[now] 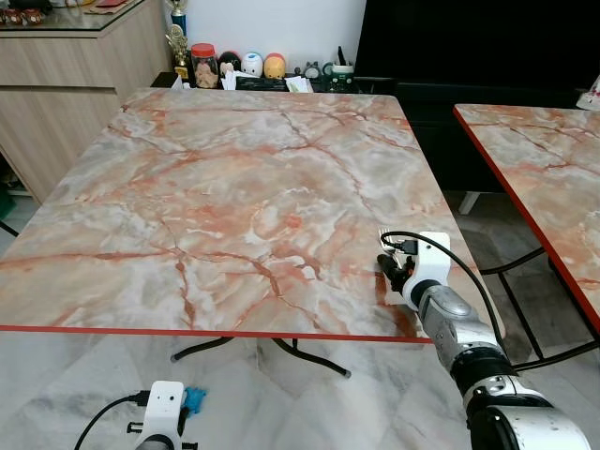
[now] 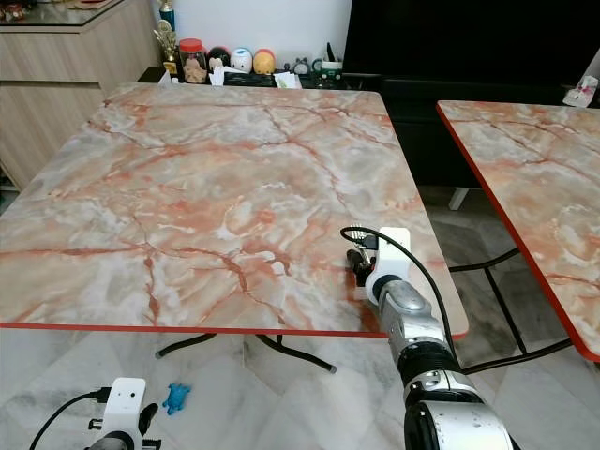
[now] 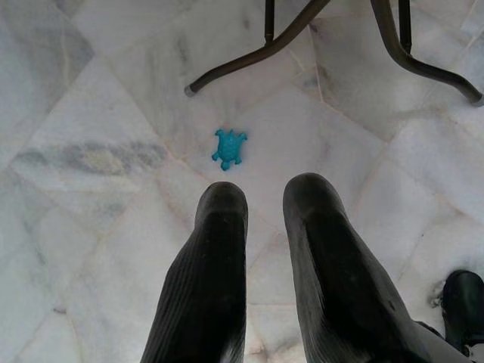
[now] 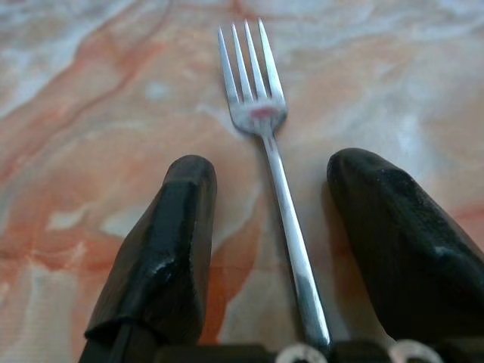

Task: Setting the table

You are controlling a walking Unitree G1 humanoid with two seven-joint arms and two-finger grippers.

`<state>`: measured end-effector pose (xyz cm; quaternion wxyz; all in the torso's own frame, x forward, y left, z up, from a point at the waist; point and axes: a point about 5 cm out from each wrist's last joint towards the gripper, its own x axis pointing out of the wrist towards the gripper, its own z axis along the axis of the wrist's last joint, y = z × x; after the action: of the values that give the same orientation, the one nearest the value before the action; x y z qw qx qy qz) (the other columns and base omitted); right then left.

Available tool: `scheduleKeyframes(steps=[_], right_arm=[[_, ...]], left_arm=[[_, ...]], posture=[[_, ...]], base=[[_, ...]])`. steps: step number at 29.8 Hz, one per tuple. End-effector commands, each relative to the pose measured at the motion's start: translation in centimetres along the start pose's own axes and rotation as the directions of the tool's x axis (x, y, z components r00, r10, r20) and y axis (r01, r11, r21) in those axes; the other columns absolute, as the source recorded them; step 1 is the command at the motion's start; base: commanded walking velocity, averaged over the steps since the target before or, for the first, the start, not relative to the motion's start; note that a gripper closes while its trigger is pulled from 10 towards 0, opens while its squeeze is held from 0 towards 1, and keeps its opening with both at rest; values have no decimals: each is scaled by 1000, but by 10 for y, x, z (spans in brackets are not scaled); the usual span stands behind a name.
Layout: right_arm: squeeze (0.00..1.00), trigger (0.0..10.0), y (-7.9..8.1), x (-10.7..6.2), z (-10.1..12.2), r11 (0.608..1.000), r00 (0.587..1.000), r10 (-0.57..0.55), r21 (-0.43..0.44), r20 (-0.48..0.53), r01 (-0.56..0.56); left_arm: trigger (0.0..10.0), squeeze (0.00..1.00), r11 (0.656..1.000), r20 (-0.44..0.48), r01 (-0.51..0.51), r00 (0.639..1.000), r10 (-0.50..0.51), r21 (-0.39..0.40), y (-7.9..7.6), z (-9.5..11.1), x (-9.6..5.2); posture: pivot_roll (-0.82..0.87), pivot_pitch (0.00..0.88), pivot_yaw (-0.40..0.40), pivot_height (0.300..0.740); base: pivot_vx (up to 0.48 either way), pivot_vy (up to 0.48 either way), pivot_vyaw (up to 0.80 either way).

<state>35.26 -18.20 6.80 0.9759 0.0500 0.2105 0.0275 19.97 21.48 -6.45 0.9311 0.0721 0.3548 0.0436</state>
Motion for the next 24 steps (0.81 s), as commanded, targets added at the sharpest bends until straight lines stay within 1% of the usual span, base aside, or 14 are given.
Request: scheduleKeyframes(steps=[1,2,3,4,5,6,24], right_arm=[[0,10000,-2,1,5,1000,1000,-4,8,11,4],[0,7647,-2,1,2,1000,1000,0,9,4,0],[0,4863,-1,1,1,1000,1000,4,11,0,-4],[0,3451,0,0,-2,1000,1000,8,13,-4,-8],[0,824,0,0,-3,1000,1000,10,12,-6,-10],[0,0,1,0,-4,1000,1000,14,14,-7,-14],[0,0,4,-1,-15,999,999,29,20,-15,-29]], left_arm=[[10000,0,1000,-33,-3,999,3,-3,-2,-7,-2],[10000,0,1000,-33,-3,999,3,-3,-1,-7,-2],[10000,0,1000,-34,-3,999,3,-3,-1,-7,-2],[10000,0,1000,-35,-4,999,4,-2,-1,-8,-2],[10000,0,1000,-37,-5,999,5,-1,-1,-8,-2],[10000,0,1000,-37,-5,999,5,-1,-1,-9,-2],[10000,0,1000,-39,0,999,-1,-6,-3,-10,-3]], posture=[[128,0,-36,740],[130,0,-37,740],[130,0,-36,740],[129,0,-36,740],[129,0,-37,740],[130,0,-36,740],[133,1,-42,740]], base=[[0,0,0],[0,0,0],[0,0,0],[0,0,0],[0,0,0],[0,0,0],[0,0,0]])
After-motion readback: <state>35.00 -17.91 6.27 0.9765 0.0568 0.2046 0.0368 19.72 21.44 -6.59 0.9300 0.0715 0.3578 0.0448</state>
